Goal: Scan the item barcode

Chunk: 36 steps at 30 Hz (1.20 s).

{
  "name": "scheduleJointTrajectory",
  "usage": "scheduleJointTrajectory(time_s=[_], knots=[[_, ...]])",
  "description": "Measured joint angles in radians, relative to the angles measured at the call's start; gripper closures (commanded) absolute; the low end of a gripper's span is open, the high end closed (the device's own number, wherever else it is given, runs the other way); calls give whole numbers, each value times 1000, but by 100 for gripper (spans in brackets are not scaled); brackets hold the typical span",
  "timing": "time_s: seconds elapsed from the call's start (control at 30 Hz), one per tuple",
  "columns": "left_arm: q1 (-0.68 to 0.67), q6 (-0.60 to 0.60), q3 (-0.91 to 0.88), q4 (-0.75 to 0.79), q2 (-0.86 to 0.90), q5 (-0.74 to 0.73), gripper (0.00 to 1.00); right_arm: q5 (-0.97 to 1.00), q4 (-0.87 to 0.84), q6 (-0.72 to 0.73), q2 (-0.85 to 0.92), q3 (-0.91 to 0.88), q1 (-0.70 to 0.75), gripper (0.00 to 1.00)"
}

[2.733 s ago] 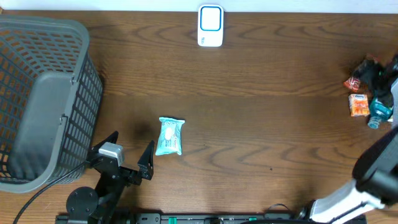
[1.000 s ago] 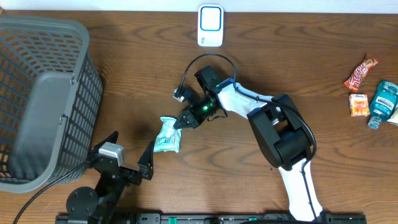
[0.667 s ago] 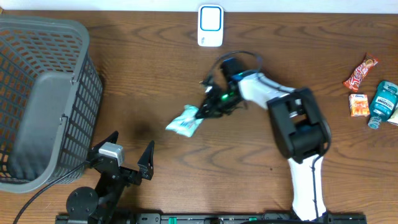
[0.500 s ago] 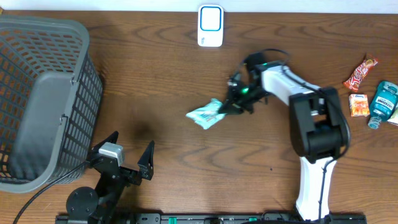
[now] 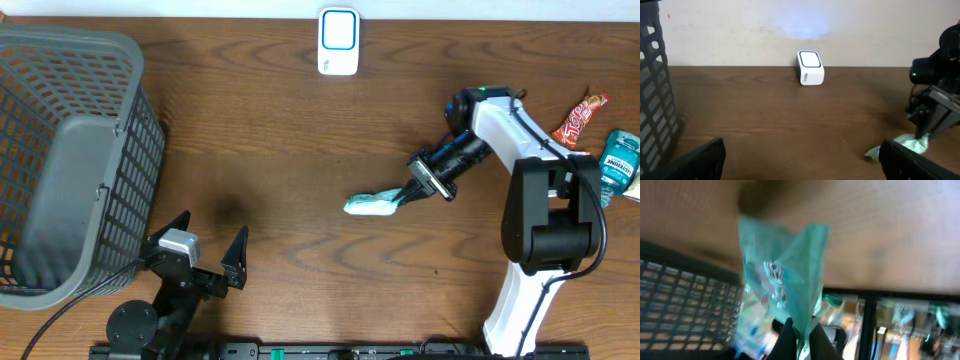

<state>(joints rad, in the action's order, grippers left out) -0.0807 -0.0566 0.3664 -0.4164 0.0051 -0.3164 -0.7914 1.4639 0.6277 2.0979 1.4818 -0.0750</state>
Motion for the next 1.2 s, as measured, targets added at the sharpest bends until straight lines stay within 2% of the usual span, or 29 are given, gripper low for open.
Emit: scheduleJointTrajectory(time_s=[0.13, 0.27, 0.33, 0.4, 0.5, 0.57, 0.6, 0.7, 0.77, 0.83, 0.9, 0.93, 0.97, 1.0, 1.03, 1.1, 1.2], knots=[[0, 0, 0, -1, 0, 0, 2, -23, 103, 132, 0, 0, 30, 99], [0, 0, 0, 0, 0, 0, 2, -32, 113, 295, 0, 0, 45, 99], [0, 0, 0, 0, 0, 0, 2, -34, 47, 394, 0, -1, 47, 99], [0, 0, 0, -1, 0, 0, 2, -35, -48, 402, -1, -2, 48, 99], [0, 0, 0, 0, 0, 0, 2, -45, -201, 301, -1, -3, 50, 99], [0, 0, 0, 0, 0, 0, 2, -75, -251, 172, -1, -4, 50, 99], [0, 0, 0, 0, 0, 0, 2, -134, -267, 19, -2, -4, 48, 99], [0, 0, 0, 0, 0, 0, 2, -213, -196, -211, -19, -4, 42, 97], [0, 0, 0, 0, 0, 0, 2, -208, -173, -303, -59, -5, 38, 94], [0, 0, 0, -1, 0, 0, 2, -109, -171, -360, -158, -5, 25, 87], [0, 0, 0, 0, 0, 0, 2, 42, -173, -357, -245, -5, -3, 48], [0, 0, 0, 0, 0, 0, 2, 147, -172, -343, -305, -5, -33, 36], [0, 0, 0, -1, 0, 0, 2, 261, -171, -335, -369, -5, -76, 29], [0, 0, 0, 0, 0, 0, 2, 344, -176, -330, -408, -4, -115, 22], [0, 0, 0, -1, 0, 0, 2, 428, -182, -319, -436, -4, -163, 19], [0, 0, 0, 0, 0, 0, 2, 525, -195, -322, -455, -4, -241, 1], [0, 0, 0, -1, 0, 0, 2, 664, -245, -304, -442, -20, -383, 1]])
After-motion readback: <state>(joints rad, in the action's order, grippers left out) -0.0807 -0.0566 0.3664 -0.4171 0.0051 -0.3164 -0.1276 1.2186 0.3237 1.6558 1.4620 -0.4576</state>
